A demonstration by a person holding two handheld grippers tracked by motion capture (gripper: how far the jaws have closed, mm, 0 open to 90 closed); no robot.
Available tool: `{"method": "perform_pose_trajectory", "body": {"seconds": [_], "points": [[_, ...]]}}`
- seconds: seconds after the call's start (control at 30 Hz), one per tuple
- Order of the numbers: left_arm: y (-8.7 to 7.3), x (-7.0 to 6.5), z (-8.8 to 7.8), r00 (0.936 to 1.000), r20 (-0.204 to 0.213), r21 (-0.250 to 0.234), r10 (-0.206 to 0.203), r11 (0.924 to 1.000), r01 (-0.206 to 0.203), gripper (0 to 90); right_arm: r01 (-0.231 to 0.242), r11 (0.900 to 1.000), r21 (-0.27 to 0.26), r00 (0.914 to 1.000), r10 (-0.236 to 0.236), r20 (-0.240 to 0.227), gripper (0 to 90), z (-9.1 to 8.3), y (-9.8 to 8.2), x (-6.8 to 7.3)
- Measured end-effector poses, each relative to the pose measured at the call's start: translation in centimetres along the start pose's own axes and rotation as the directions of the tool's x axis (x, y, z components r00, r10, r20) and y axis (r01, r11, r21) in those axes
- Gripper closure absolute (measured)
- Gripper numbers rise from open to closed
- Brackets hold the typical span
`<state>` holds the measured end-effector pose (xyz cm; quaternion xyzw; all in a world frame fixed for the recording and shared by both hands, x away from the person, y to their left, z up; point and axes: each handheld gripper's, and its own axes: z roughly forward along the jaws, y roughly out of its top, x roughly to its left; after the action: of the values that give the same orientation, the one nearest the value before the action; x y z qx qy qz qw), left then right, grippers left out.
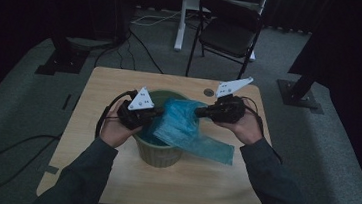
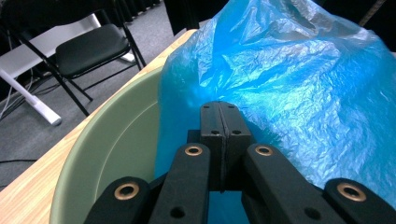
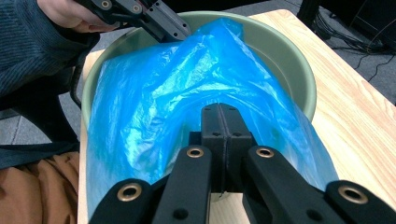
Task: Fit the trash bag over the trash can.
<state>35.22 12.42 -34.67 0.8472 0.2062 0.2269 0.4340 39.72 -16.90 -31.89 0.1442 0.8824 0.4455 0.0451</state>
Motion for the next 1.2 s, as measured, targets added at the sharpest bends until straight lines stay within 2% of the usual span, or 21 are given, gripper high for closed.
{"method": "perform_pose_trajectory", "body": {"seconds": [0.03,0.07,0.1,0.17,0.33,0.5,0.57,0.63,0.67,0.73,0.8,1.07,1.2], "points": [[0.0,0.0,0.0,1.0000,0.000,0.000,0.000,1.0000,0.000,89.7,0.000,1.000,0.000,1.0000,0.000,0.000,90.0,0.0,0.0,0.0],[0.0,-0.1,0.0,1.0000,-0.002,-0.001,0.005,1.0000,-0.005,89.7,0.002,1.000,-0.005,1.0000,-0.002,0.000,84.6,0.0,0.0,0.0],[0.1,-0.1,0.0,1.0000,-0.002,-0.002,0.007,1.0000,-0.007,89.7,-0.003,0.999,-0.032,1.0000,0.003,-0.004,71.6,0.2,0.2,0.1],[0.1,-0.2,0.0,1.0000,0.000,-0.006,0.007,1.0000,-0.007,89.1,-0.017,0.999,-0.047,0.9995,0.015,-0.028,64.0,0.4,0.3,0.0],[0.5,-0.6,0.1,0.9997,0.007,-0.010,0.023,0.9997,-0.023,87.6,-0.025,0.998,-0.058,0.9986,0.022,-0.049,57.9,1.0,0.5,0.0],[1.0,-1.0,0.2,0.9991,0.022,-0.022,0.038,0.9991,-0.037,87.3,0.000,0.999,-0.036,0.9986,-0.002,-0.052,55.0,1.8,1.0,0.5],[1.1,-1.1,0.2,0.9988,0.025,-0.030,0.042,0.9987,-0.041,86.8,0.011,1.000,-0.019,0.9990,-0.011,-0.042,58.4,2.4,1.3,0.7],[1.2,-1.3,0.1,0.9987,0.027,-0.034,0.044,0.9985,-0.043,86.1,0.006,1.000,-0.007,0.9989,-0.006,-0.047,69.6,2.7,1.2,0.6],[1.2,-1.3,0.1,0.9987,0.027,-0.034,0.044,0.9985,-0.043,85.5,0.006,1.000,-0.007,0.9989,-0.006,-0.047,69.6,2.7,1.2,0.6],[1.2,-1.2,-0.2,0.9989,0.017,-0.038,0.044,0.9983,-0.044,83.2,0.015,1.000,0.023,0.9991,-0.014,-0.039,83.8,2.8,1.2,0.7],[1.3,-1.1,-0.5,0.9992,0.008,-0.047,0.040,0.9981,-0.039,80.8,0.024,0.999,0.026,0.9990,-0.023,-0.039,88.0,2.8,1.1,0.7],[2.1,-0.3,-0.7,0.9998,0.000,-0.075,0.018,0.9971,-0.018,72.5,0.034,0.999,0.034,0.9986,-0.033,-0.041,90.0,2.7,1.1,0.9],[3.1,0.1,0.1,0.9992,0.038,-0.075,0.010,0.9971,-0.007,68.1,0.041,0.998,0.039,0.9980,-0.039,-0.049,90.0,2.9,1.1,1.0]]}}
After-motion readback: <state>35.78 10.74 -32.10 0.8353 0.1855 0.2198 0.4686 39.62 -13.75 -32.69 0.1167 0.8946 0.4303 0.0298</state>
